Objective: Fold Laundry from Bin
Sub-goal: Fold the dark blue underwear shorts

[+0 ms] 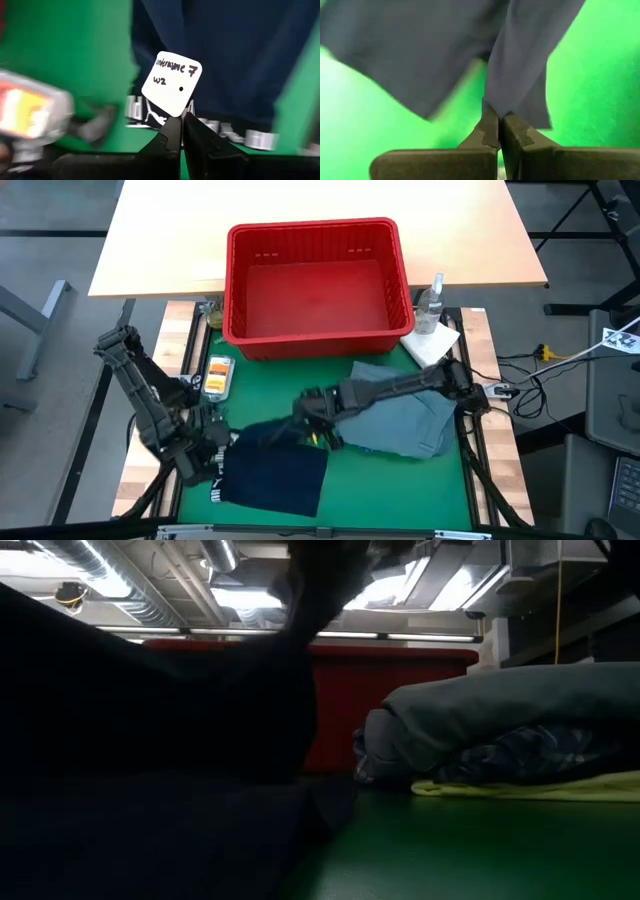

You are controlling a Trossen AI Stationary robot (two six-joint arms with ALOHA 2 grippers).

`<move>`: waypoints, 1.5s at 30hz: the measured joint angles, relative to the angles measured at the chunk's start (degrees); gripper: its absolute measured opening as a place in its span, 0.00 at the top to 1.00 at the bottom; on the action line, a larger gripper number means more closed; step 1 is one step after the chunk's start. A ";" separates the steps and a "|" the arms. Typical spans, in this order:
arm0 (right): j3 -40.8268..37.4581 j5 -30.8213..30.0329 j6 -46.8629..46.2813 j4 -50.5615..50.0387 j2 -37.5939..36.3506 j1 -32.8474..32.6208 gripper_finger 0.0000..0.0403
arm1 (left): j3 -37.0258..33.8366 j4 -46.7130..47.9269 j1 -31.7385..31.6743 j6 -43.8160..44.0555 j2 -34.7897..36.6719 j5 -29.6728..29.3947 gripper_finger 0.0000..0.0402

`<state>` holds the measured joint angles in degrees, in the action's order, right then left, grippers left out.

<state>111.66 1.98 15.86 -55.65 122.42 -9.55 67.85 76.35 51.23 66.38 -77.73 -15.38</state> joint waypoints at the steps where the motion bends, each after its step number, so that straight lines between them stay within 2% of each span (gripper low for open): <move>1: 0.01 0.00 -0.73 0.27 -0.16 -1.38 1.00 | 0.00 -1.85 1.15 0.64 0.00 0.01 1.00; 8: 0.09 0.00 -5.96 0.63 -0.19 -10.62 1.00 | 0.00 -10.99 8.37 2.55 -0.13 -0.06 1.00; 14: 0.09 -1.43 -9.69 4.43 0.90 -16.90 1.00 | -1.57 -17.28 11.81 2.52 -2.93 -0.16 1.00; 17: 0.09 -3.34 -10.92 8.09 2.18 -18.85 1.00 | -1.88 -17.50 12.62 2.52 -5.25 0.69 1.00; 22: 0.07 -3.43 -11.56 13.71 4.64 -20.89 1.00 | -1.88 -19.69 13.02 2.52 -8.64 5.06 1.00; 26: 0.06 -2.80 -11.55 16.29 6.02 -22.27 1.00 | -1.88 -21.68 13.39 2.50 -11.31 6.43 1.00; 38: 0.04 -1.39 -11.58 18.37 7.70 -24.23 0.89 | -1.88 -24.94 13.38 2.50 -15.34 10.75 0.83; 45: 0.04 -0.96 -11.62 18.62 7.70 -24.23 0.74 | -1.88 -26.36 13.37 2.50 -15.72 10.76 0.71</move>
<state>111.70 1.02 4.23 -37.03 130.13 -33.78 65.98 50.00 64.60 68.88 -93.45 -4.61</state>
